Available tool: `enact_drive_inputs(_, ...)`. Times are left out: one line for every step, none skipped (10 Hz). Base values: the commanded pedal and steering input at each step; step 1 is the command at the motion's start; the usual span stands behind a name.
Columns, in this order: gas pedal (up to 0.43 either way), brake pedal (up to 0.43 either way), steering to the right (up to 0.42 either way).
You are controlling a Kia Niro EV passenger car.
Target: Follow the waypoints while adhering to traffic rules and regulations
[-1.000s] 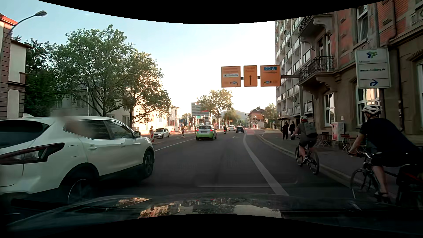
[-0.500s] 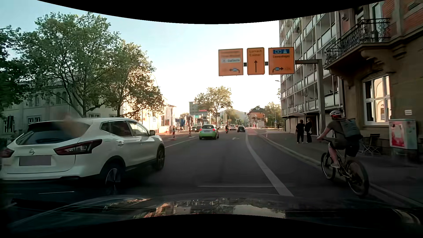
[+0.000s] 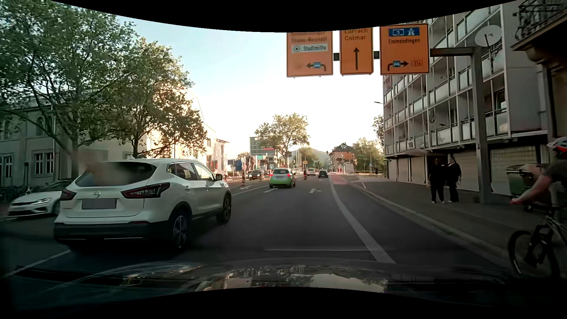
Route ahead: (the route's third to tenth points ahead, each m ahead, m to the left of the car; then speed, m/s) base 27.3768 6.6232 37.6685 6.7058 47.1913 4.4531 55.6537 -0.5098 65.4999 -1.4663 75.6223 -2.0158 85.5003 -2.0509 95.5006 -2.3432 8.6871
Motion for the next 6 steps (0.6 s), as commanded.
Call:
enact_drive_inputs(0.138,0.000,0.025)
enact_drive_inputs(0.138,0.000,0.025)
enact_drive_inputs(0.138,0.000,0.025)
enact_drive_inputs(0.138,0.000,0.025)
enact_drive_inputs(0.138,0.000,0.025)
enact_drive_inputs(0.138,0.000,0.025)
